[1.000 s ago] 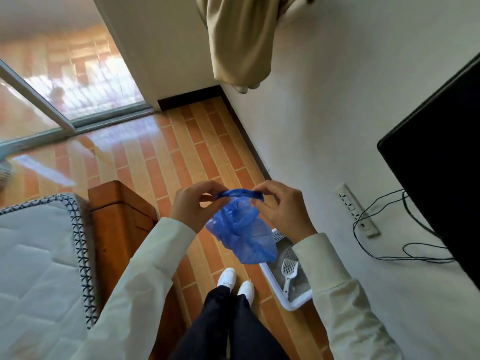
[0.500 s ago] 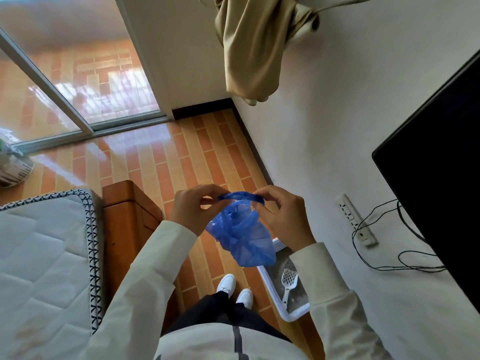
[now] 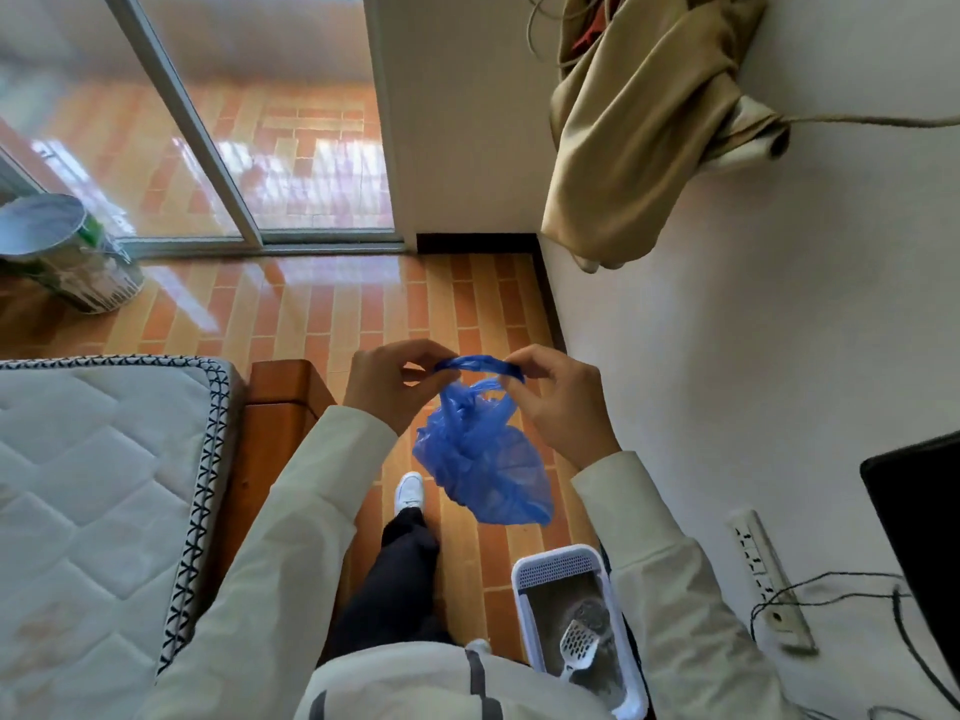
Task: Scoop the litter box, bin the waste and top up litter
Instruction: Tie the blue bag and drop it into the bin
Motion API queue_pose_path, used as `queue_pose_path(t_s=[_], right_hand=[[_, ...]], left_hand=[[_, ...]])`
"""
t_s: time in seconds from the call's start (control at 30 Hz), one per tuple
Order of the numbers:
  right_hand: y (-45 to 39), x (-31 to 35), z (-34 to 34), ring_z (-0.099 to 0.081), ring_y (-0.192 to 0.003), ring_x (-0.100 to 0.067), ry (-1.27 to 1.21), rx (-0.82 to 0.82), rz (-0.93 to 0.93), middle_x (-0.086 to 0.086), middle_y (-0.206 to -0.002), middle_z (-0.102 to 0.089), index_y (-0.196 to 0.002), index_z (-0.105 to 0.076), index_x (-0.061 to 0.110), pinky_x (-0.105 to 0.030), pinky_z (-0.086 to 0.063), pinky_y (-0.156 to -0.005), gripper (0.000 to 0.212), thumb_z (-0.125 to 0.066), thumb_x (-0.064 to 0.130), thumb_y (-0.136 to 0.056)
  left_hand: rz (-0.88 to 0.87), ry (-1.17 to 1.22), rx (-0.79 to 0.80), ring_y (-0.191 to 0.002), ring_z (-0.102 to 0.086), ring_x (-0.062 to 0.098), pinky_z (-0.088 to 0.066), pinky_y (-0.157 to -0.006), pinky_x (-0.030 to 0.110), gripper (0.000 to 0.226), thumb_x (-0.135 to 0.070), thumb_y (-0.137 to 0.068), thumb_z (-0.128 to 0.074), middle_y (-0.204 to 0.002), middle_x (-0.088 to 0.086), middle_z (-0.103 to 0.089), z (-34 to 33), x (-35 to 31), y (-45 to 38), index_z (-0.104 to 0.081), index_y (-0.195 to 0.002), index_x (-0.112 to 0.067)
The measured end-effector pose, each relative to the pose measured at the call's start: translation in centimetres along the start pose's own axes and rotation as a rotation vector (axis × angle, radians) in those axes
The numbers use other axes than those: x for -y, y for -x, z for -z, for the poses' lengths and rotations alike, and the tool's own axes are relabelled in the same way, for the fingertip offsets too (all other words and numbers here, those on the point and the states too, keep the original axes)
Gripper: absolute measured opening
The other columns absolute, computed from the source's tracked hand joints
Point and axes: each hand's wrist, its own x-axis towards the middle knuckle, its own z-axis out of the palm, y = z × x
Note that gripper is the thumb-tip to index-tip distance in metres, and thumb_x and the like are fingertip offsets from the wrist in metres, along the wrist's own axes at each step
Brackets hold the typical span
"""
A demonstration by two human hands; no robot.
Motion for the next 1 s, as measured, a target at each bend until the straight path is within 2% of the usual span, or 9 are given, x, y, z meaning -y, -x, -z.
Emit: queue_pose_path(t_s=[0.1, 0.2, 0.33, 0.5, 0.67, 0.87, 0.93, 1.0], right_hand=[[-5.3, 0.0, -2.0, -0.064, -0.087, -0.007, -0.029, 0.050, 0.023, 0.005, -0.092, -0.071, -0.100, -0.069, 0.017, -0.017, -0.053, -0.081, 0.016, -0.069, 0.025, -0.086], [-11.4, 0.2, -4.2, -0.065, -0.088, -0.009, -0.034, 0.088, 0.054, 0.005, -0.093, -0.071, -0.100, -0.070, 0.017, -0.023, -0.056, -0.083, 0.016, -0.069, 0.026, -0.086], [-20.6, 1.6, -7.4, -0.065, -0.088, -0.009, -0.038, 0.115, 0.096, 0.006, -0.093, -0.070, -0.099, -0.069, 0.019, -0.022, -0.055, -0.082, 0.014, -0.069, 0.024, -0.086], [-30.6, 3.7, -10.6, -0.063, -0.084, -0.005, -0.049, 0.137, 0.166, 0.007, -0.090, -0.069, -0.096, -0.069, 0.019, -0.008, -0.048, -0.078, 0.012, -0.071, 0.016, -0.084], [-40.9, 5.1, -14.9, -0.063, -0.083, -0.003, -0.073, 0.205, 0.197, 0.015, -0.084, -0.067, -0.090, -0.067, 0.027, -0.011, -0.046, -0.078, 0.015, -0.071, 0.014, -0.082], [-53.5, 5.8, -21.3, -0.064, -0.085, -0.002, -0.075, 0.340, 0.287, 0.017, -0.085, -0.067, -0.092, -0.069, 0.025, -0.021, -0.052, -0.083, 0.017, -0.073, 0.014, -0.081], [-57.7, 6.1, -23.5, -0.065, -0.081, -0.005, -0.098, 0.370, 0.334, 0.014, -0.082, -0.067, -0.090, -0.070, 0.020, -0.025, -0.053, -0.082, 0.015, -0.074, 0.011, -0.079], [-61.8, 6.9, -25.5, -0.064, -0.078, -0.008, -0.108, 0.418, 0.389, 0.010, -0.080, -0.067, -0.088, -0.070, 0.017, -0.026, -0.053, -0.079, 0.014, -0.074, 0.009, -0.078]], left_hand=[[0.008, -0.009, -0.055, -0.075, -0.065, 0.014, -0.052, -0.076, 0.013, 0.015, -0.014, -0.080, -0.072, -0.085, 0.000, -0.070, 1.7, 2.1, -4.0, -0.073, -0.095, -0.011], [0.039, -0.013, -0.088, -0.074, -0.066, 0.014, -0.053, -0.075, 0.011, 0.015, -0.010, -0.079, -0.073, -0.083, -0.002, -0.070, 4.2, 4.4, -8.6, -0.073, -0.094, -0.012], [0.038, -0.027, -0.134, -0.072, -0.067, 0.015, -0.056, -0.076, 0.021, 0.014, -0.008, -0.077, -0.075, -0.081, 0.002, -0.073, 8.4, 7.5, -15.8, -0.074, -0.090, -0.012], [0.031, -0.018, -0.225, -0.077, -0.064, 0.009, -0.053, -0.072, 0.011, 0.016, -0.004, -0.073, -0.077, -0.078, -0.001, -0.071, 12.7, 11.4, -23.7, -0.075, -0.087, -0.012], [0.074, -0.011, -0.309, -0.076, -0.064, 0.009, -0.053, -0.070, 0.011, 0.014, -0.009, -0.073, -0.075, -0.078, -0.001, -0.070, 17.0, 14.9, -30.4, -0.074, -0.087, -0.010], [0.192, -0.031, -0.465, -0.067, -0.060, -0.009, -0.048, -0.067, 0.004, 0.016, 0.003, -0.072, -0.075, -0.073, 0.001, -0.068, 21.3, 20.3, -38.3, -0.074, -0.085, -0.005], [0.240, -0.031, -0.523, -0.068, -0.062, -0.004, -0.047, -0.067, 0.004, 0.015, 0.005, -0.072, -0.075, -0.071, 0.000, -0.068, 22.7, 21.9, -41.0, -0.074, -0.084, -0.004], [0.285, -0.034, -0.583, -0.069, -0.063, 0.003, -0.049, -0.069, 0.006, 0.017, 0.004, -0.072, -0.075, -0.067, -0.014, -0.068, 24.2, 23.3, -43.5, -0.075, -0.084, -0.008]])
